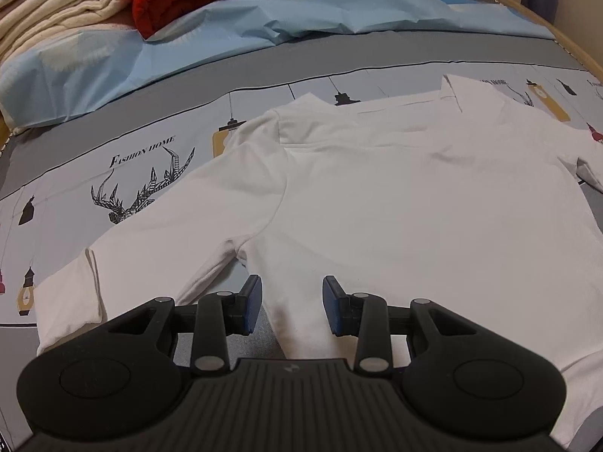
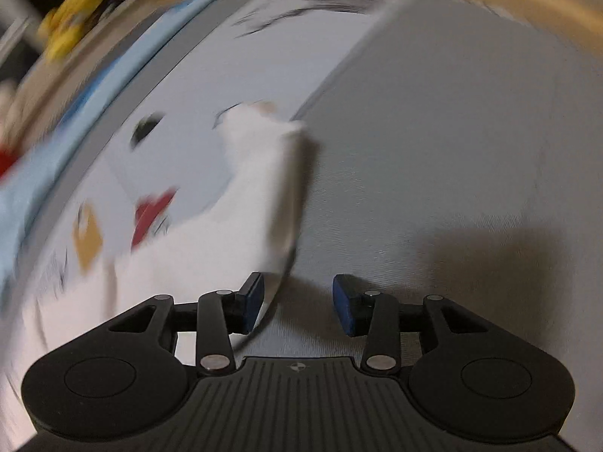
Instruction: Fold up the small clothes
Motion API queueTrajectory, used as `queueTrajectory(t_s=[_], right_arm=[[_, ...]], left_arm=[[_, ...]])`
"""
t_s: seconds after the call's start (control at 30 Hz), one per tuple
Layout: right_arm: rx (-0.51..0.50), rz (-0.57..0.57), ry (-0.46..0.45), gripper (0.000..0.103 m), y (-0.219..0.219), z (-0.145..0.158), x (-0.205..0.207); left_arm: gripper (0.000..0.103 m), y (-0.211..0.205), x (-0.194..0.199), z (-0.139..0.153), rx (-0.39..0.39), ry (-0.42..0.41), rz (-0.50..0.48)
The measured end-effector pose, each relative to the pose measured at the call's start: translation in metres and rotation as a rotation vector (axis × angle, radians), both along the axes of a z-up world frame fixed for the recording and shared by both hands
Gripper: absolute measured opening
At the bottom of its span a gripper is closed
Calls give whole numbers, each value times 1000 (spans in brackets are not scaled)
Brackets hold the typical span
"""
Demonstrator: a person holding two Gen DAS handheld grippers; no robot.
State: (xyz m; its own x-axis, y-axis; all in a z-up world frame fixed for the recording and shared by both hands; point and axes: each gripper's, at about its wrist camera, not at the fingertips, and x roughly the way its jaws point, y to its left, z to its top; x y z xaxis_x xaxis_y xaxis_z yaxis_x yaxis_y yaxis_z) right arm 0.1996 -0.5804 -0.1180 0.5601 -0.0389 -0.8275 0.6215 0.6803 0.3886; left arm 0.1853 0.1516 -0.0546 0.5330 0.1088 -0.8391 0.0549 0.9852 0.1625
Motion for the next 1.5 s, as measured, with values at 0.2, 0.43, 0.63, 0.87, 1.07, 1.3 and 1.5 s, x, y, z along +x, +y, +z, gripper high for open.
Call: queueTrajectory(t_s=[0.2,0.43,0.63,0.87,1.07,1.3,1.5], right_arm=[[9,-98,-119,36,-3,-4,9],[-41,118,-452,35,36,42,26],[-19,-95,-274,38,11,5,12],[8,51,-221,46,19,-22,46],[-80,53,-333,4,17,4,60],[-98,-347,-362,9,-45,21,24],[-118,-277,-161,34,-36,-9,20]], left_arm=[[39,-4,6,-3,0,10,-10],[39,-10,10,-7,0,20,-21],[39,-16,12,-8,-1,20,-36],[39,-23,12,-14,13,37,-52],[39,-23,13,-20,29,55,-56],[39,-24,13,-19,8,51,-70],[39,-23,5,-17,-43,67,-81]])
